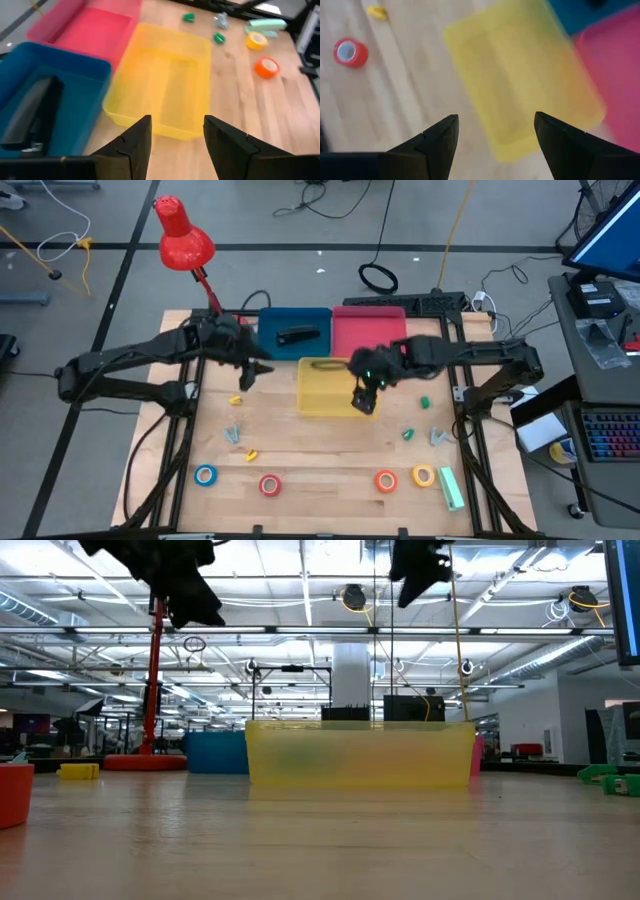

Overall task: Pick and place Stapler, Stapler remover, tape
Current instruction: Put the light blue stapler into the blue bin

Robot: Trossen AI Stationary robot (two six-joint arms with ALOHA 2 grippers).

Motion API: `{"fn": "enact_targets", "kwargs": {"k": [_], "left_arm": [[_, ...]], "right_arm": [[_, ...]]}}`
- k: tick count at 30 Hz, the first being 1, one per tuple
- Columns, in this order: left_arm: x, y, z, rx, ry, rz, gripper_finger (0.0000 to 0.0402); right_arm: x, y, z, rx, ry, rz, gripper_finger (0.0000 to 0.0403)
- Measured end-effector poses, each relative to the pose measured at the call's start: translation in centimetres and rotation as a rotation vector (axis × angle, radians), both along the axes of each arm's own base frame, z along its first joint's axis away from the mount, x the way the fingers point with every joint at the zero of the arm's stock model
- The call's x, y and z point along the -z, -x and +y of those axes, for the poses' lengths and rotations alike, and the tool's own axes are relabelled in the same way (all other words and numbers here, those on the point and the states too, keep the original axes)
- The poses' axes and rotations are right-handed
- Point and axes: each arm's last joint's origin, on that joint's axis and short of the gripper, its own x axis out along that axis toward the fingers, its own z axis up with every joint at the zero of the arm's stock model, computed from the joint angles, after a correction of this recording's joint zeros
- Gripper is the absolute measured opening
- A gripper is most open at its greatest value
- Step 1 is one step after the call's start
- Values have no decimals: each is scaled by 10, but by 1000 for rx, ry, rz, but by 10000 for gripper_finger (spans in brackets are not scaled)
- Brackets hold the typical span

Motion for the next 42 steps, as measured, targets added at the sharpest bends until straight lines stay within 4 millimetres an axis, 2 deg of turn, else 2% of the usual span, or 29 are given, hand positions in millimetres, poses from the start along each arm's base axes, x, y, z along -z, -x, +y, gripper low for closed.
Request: {"fn": "enact_targets", "kwargs": {"k": [13, 20, 27, 34, 42], "left_arm": [[-2, -5, -61, 140, -42, 15, 153], [-7, -6, -83, 147, -58, -50, 158], [-14, -9, -93, 76, -86, -138, 147], [-14, -22, -95, 51, -102, -190, 136], [4, -45, -99, 63, -93, -136, 138]], "right_arm": [[10, 58, 76, 512, -214, 423, 254], [10, 74, 110, 360, -226, 459, 254], [10, 87, 131, 242, -191, 475, 254], [10, 92, 139, 196, -184, 468, 254], [10, 89, 142, 188, -211, 439, 254]]}}
